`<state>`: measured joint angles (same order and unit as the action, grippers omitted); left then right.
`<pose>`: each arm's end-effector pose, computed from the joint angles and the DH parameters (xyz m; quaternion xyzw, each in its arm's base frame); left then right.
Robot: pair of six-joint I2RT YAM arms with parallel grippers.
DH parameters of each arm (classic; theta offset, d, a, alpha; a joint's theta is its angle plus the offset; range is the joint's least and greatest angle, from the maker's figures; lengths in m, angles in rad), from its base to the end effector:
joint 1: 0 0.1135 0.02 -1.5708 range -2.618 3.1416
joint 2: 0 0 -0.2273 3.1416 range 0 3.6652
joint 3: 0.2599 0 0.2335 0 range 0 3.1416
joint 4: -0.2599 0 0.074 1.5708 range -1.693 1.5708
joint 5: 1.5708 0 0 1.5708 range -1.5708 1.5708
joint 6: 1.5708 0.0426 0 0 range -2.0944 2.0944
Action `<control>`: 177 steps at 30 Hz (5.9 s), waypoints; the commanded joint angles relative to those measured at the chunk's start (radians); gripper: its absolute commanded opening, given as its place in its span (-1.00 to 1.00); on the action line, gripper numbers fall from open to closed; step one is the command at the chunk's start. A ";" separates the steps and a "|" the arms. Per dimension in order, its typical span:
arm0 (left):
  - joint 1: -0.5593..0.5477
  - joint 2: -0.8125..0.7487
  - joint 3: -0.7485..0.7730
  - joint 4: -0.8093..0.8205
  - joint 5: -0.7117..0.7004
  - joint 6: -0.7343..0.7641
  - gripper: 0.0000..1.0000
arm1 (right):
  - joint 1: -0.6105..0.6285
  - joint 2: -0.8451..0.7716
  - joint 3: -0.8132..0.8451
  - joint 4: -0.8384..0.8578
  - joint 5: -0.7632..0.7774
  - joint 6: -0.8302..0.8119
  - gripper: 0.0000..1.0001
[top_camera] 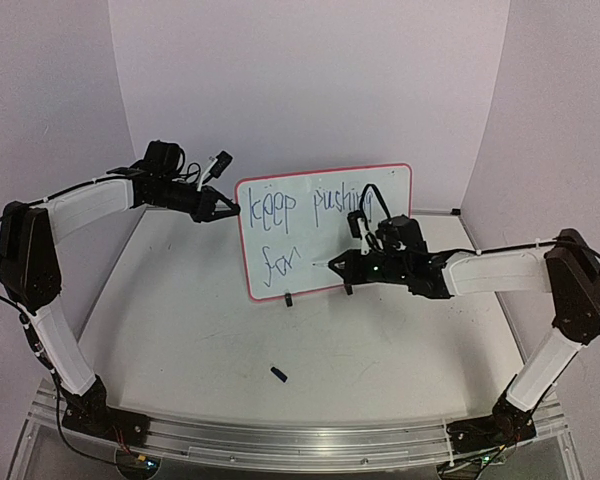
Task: Write a sentence on the whiteboard
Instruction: Write a sentence on the whiteboard stand.
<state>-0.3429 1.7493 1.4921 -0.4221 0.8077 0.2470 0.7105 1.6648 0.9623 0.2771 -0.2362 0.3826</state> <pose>0.3422 -0.1549 0.2728 0.4033 0.7446 -0.3732 0.3790 0.2645 0.2407 0.1922 -0.1992 0.8130 0.3643 0.4083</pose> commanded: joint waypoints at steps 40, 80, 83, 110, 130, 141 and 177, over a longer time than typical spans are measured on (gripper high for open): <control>-0.024 0.000 0.007 -0.076 -0.025 0.027 -1.00 | 0.007 0.154 0.156 0.095 0.054 -0.010 -1.00; -0.027 -0.006 0.008 -0.075 -0.021 0.026 -1.00 | 0.008 0.075 0.125 0.053 0.138 0.018 -1.00; -0.028 -0.005 0.008 -0.076 -0.021 0.025 -1.00 | 0.007 0.087 0.121 0.044 0.138 0.018 -1.00; -0.030 -0.006 0.010 -0.077 -0.024 0.025 -1.00 | 0.007 0.126 0.110 0.016 0.147 0.029 -1.00; -0.030 -0.013 0.009 -0.077 -0.025 0.026 -1.00 | 0.007 0.055 0.114 0.016 0.231 0.037 -1.00; -0.030 -0.014 0.010 -0.077 -0.024 0.027 -1.00 | 0.007 0.019 0.127 -0.009 0.199 0.013 -1.00; -0.031 -0.003 0.010 -0.078 -0.024 0.027 -1.00 | 0.015 0.137 0.184 -0.040 0.147 0.013 -1.00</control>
<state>-0.3534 1.7477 1.4921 -0.4213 0.7973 0.2577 0.7235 1.7748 1.1020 0.2267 -0.1167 0.3939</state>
